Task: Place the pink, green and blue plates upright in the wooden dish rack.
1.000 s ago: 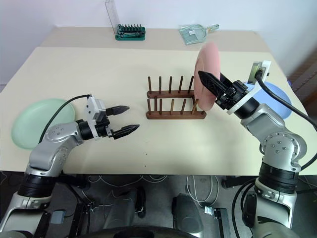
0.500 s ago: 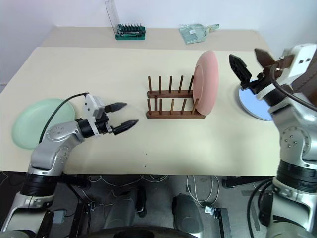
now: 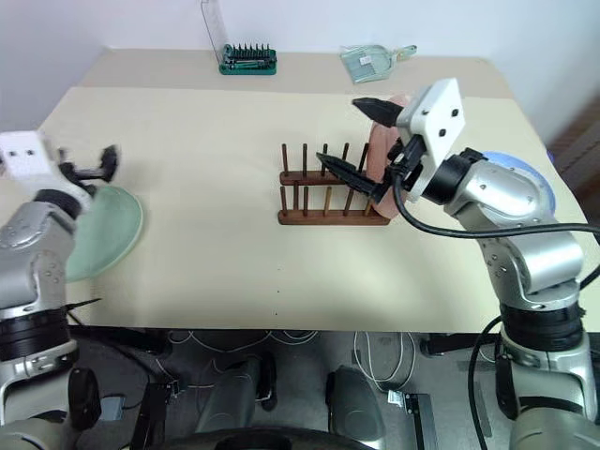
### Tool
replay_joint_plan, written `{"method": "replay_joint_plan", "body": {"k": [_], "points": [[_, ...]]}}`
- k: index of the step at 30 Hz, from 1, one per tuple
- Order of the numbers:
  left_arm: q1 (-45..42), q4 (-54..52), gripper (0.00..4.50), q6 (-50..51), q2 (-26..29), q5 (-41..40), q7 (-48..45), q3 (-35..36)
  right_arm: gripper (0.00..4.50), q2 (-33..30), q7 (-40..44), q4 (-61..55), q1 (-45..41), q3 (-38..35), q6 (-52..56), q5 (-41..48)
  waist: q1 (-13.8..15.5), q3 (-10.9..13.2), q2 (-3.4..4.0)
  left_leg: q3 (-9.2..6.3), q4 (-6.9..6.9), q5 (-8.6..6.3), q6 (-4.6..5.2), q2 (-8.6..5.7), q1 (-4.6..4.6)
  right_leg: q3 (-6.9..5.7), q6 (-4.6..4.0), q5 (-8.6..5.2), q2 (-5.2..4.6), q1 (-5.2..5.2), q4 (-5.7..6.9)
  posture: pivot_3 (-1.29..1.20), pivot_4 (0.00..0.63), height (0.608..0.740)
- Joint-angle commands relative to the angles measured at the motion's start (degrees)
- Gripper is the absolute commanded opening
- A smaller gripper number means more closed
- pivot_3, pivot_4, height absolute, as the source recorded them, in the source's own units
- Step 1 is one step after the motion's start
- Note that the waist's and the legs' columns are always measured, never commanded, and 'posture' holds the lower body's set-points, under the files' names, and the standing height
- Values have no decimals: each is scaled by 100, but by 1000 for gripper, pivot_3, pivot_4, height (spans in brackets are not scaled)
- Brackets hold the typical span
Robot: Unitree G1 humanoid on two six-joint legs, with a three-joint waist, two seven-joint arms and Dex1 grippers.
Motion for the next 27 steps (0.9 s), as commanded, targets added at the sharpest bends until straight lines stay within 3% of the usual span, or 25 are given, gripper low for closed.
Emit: {"method": "replay_joint_plan", "body": {"k": [1,8,14,17,24,27], "points": [[110,-368,4500,567,210,314,543,378,4372,81,232,50,-172,3,-162,-31,4,0,0,0,0,0,-1,0,0,0,0,0,0,-1,1,0,150,732],[626,-498,4500,1923,536,278,316,600,4372,-230,1256,-209,111,265,-28,147,25,-2,-11,0,-3,2,-7,0,0,-1,0,0,-2,-1,1,0,150,732],[752,-136,4500,2466,678,149,-125,721,4372,-148,1312,-305,263,353,-106,-20,0,-5,-25,-2,-5,1,-9,0,7,-2,-1,0,-5,1,2,0,150,732],[667,45,3649,2643,601,12,-272,824,4413,-90,1218,-405,322,372,-75,-82,1,-5,-25,-2,-10,3,-12,1,8,-2,-1,0,-4,0,2,0,150,732],[443,395,178,2667,316,-70,-104,1267,4413,-73,1040,-566,434,334,11,-118,14,-6,-27,-2,-10,3,-13,-2,9,-2,-1,0,-9,3,2,0,150,732],[368,381,35,2592,233,-114,-92,1299,4413,-68,995,-588,438,339,33,-113,11,-7,-26,-1,-10,3,-13,-2,16,-2,-1,0,-9,7,2,0,150,732]]}}
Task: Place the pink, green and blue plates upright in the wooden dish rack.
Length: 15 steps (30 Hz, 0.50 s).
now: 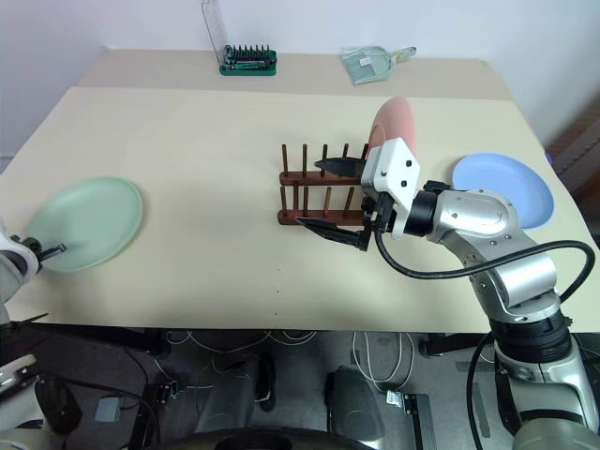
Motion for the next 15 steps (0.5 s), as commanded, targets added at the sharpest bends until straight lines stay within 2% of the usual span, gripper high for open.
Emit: {"method": "replay_joint_plan", "body": {"k": [1,6,10,12,15], "points": [[-93,-2,35,-62,-145,-80,39,57,4413,16,-75,-240,9,-113,-4,5,-1,0,0,0,0,0,0,0,0,0,0,0,0,0,0,0,150,732],[-386,-459,35,-427,-545,-378,-147,-135,4413,14,-135,-249,-39,-102,12,-22,24,-3,-6,0,2,0,0,-4,-3,-2,0,0,-4,1,1,0,150,732],[-912,-1055,35,-992,-1102,-682,-79,-290,4413,35,-254,-199,-216,-13,-22,-224,27,0,-17,-1,6,1,1,-8,-9,-6,1,0,-8,1,-1,0,150,732],[-1211,-1273,35,-1493,-1281,-575,-3,-602,4413,69,-431,-98,-441,143,-114,-588,18,2,-21,-1,9,1,1,-7,-11,-6,1,1,-6,0,0,0,150,732],[-1764,-1332,35,-1945,-1560,-596,126,-941,4413,127,-655,212,-876,691,-580,-1579,-14,2,-21,0,11,3,0,-5,-12,-4,2,1,1,-3,2,0,150,732]]}}
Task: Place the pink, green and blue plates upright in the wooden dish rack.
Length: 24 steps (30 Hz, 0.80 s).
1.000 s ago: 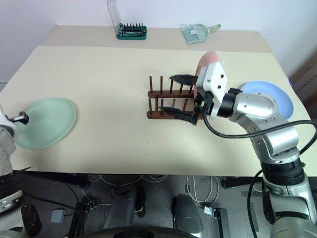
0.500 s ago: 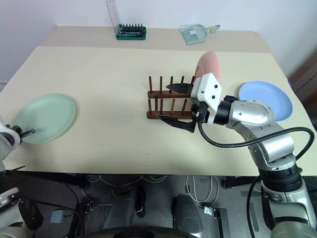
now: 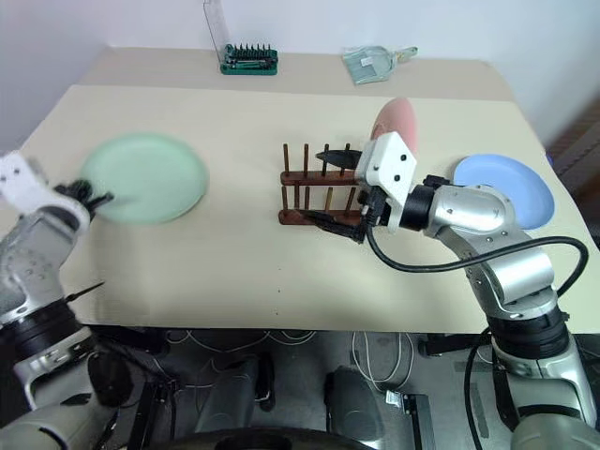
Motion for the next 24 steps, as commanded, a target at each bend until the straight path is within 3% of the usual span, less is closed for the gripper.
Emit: {"method": "replay_joint_plan", "body": {"k": [1,10,24], "points": [[-492,-386,35,-608,-77,-14,65,-429,4413,64,-205,185,-399,481,-588,-997,-7,0,0,0,-1,1,-1,1,1,0,0,0,3,0,0,0,150,732],[-1155,-421,35,-1015,-131,716,-19,-2267,4413,501,-1144,1295,-1327,1486,-1903,-3528,18,0,1,6,1,4,-3,1,-3,1,0,0,10,-7,0,0,150,732],[-1429,-851,35,-1043,-706,712,-94,-2845,4413,1150,-1250,1791,-1351,1901,-2589,-4654,7,1,2,6,12,7,-6,8,-10,1,0,0,17,-11,5,0,150,732]]}}
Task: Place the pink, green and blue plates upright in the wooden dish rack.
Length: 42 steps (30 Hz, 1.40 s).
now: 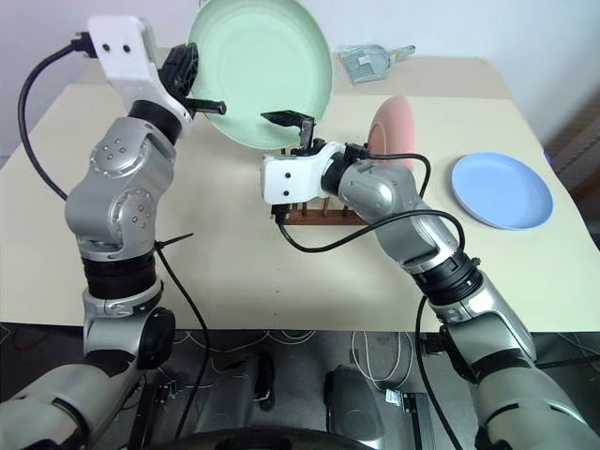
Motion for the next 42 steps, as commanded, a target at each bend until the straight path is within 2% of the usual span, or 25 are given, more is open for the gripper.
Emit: {"method": "replay_joint_plan", "body": {"k": [1,3,6,13,17,18,20,27,31,33,38,42], "points": [[-133,-350,35,-68,-69,-83,-85,-9,4413,107,-101,40,-24,-75,-138,-231,-1,0,0,0,1,0,0,0,0,0,0,0,0,0,1,0,150,732],[-137,-405,35,-8,-132,-187,-138,13,4413,111,-162,171,-17,-81,-204,-388,4,0,0,0,2,0,0,0,-1,0,0,0,0,0,1,0,150,732],[-130,-494,0,31,-214,-303,-226,16,3551,118,-220,294,3,-122,-244,-567,6,0,0,-1,3,0,0,0,-2,0,0,0,0,0,1,0,150,732],[-88,-530,0,159,-284,-395,-242,47,9,136,-442,353,45,-250,-254,-847,-13,1,1,-1,5,0,0,2,-1,0,0,0,2,1,2,0,150,732],[-67,-492,0,159,-374,-512,-288,158,9,158,-524,266,180,-267,-271,-980,8,0,1,-1,7,0,0,1,-1,0,0,0,1,3,1,0,150,732],[-75,-484,311,135,-385,-522,-306,172,0,158,-545,263,203,-267,-281,-1029,11,0,1,-1,8,0,0,1,-4,0,0,0,1,2,1,0,150,732],[-124,-469,975,-74,-474,-597,-288,310,0,142,-592,263,224,-291,-308,-1110,13,0,1,-1,8,0,0,1,-4,0,0,0,1,3,1,0,150,732],[-356,-196,4359,-768,-494,-795,103,1077,0,66,-647,213,247,-492,-374,-1176,-19,1,1,-1,9,1,-1,4,-1,0,0,0,5,2,3,0,150,732],[-476,96,4359,-1132,-202,-830,139,1440,0,59,-638,165,284,-560,-392,-1165,-6,1,1,-1,9,1,-1,4,-2,0,0,0,4,2,3,0,150,732],[-437,442,4359,-1336,234,-723,-16,1625,0,133,-640,87,273,-717,-349,-955,-3,1,1,-1,9,1,-1,3,-3,0,0,0,4,2,3,0,150,732],[444,1351,4359,-1748,1407,-532,-977,1743,0,637,-351,-438,245,-1282,7,334,-27,0,4,1,3,1,-1,3,-1,0,0,0,10,-2,3,0,150,732],[1167,1484,4359,-1649,1767,-708,-1790,1472,0,981,38,-973,381,-1562,594,1391,-3,-2,0,0,3,1,-1,4,-1,-1,0,0,9,-2,4,0,150,732]]}}
